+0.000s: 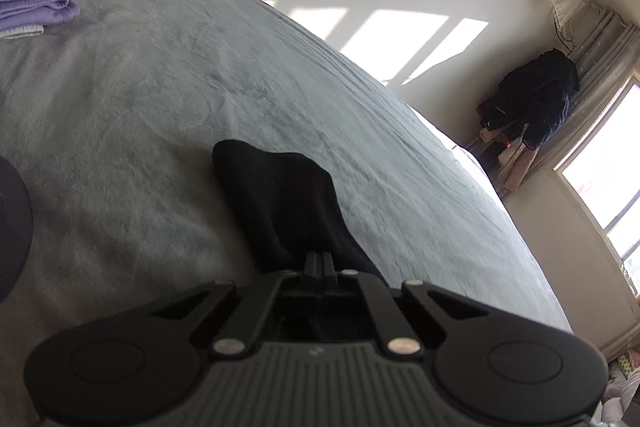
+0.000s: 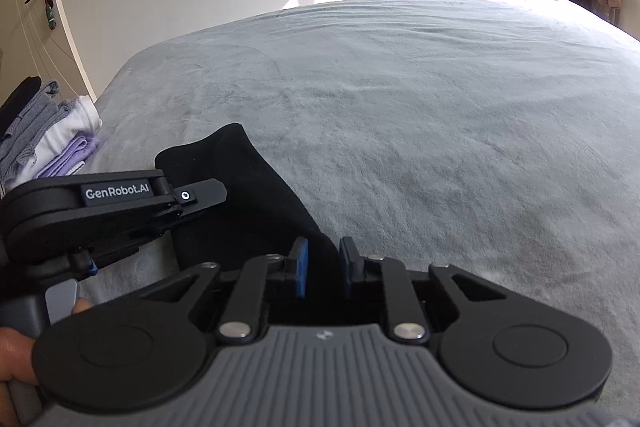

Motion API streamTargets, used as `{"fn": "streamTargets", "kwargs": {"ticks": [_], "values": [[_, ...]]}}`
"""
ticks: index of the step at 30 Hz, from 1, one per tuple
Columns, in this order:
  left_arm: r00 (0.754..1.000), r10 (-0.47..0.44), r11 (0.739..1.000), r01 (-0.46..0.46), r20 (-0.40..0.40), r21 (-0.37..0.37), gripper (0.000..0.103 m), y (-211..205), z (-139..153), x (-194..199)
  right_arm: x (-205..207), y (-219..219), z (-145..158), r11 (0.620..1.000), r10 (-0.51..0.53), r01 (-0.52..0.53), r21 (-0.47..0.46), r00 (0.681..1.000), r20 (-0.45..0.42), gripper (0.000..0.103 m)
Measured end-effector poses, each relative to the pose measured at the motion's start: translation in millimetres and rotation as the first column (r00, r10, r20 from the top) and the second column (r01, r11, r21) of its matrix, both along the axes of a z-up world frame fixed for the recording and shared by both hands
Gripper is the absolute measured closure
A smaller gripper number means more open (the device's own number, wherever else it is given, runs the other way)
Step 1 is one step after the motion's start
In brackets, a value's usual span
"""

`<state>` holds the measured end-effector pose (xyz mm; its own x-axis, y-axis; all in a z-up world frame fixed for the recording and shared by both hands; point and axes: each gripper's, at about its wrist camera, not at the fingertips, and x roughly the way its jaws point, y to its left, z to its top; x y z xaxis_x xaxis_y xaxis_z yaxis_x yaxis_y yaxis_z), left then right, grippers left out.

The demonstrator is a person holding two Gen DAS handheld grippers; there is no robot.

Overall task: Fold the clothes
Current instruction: 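Grasp the black sleeve cuff with the left gripper while the right gripper holds the fabric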

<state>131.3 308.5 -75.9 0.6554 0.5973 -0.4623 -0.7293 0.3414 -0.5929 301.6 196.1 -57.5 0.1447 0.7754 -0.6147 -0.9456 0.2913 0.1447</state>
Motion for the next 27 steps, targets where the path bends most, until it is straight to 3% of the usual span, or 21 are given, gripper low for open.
{"fn": "streamTargets", "kwargs": {"ticks": [5, 9, 11, 15, 18, 21, 23, 27], "values": [[0.995, 0.094, 0.984, -0.088, -0.028, 0.157, 0.103, -14.3, 17.5, -3.2, -4.4, 3.2, 0.1, 0.998, -0.064, 0.063, 0.011, 0.995, 0.081, 0.098], [0.990, 0.132, 0.989, -0.128, -0.057, 0.068, 0.101, -1.4, 7.7, -7.7, -7.5, 6.0, 0.2, 0.993, -0.118, 0.116, 0.024, 0.982, 0.145, 0.095], [0.992, 0.126, 0.992, -0.124, -0.030, 0.038, 0.098, 1.7, 5.5, -10.7, -3.9, 2.5, 1.7, 0.991, -0.136, 0.134, 0.029, 0.983, 0.126, 0.088], [0.994, 0.108, 0.994, -0.108, 0.000, 0.024, 0.091, 1.6, 4.5, -10.4, -3.2, -14.9, 14.2, 0.986, -0.164, 0.159, 0.056, 0.981, 0.101, 0.088], [0.994, 0.103, 0.995, -0.103, 0.019, 0.010, 0.092, 2.2, 4.2, -11.6, -8.1, -26.9, 21.5, 0.991, -0.125, 0.122, 0.062, 0.990, 0.060, 0.088], [0.995, 0.101, 0.995, -0.101, 0.022, -0.002, 0.092, 2.6, 3.7, -11.8, -13.5, -19.3, 15.6, 0.999, -0.043, 0.043, -0.004, 0.999, 0.032, 0.088], [0.995, 0.100, 0.995, -0.100, 0.018, -0.005, 0.091, 2.7, 3.0, -11.4, -14.5, -3.6, 5.1, 0.997, -0.009, 0.011, -0.071, 0.999, 0.038, 0.088], [0.995, 0.100, 0.995, -0.100, 0.025, -0.018, 0.091, 4.3, 1.4, -11.7, -4.4, 31.9, 2.5, 0.996, 0.059, -0.058, -0.071, 0.998, 0.012, 0.085]]}}
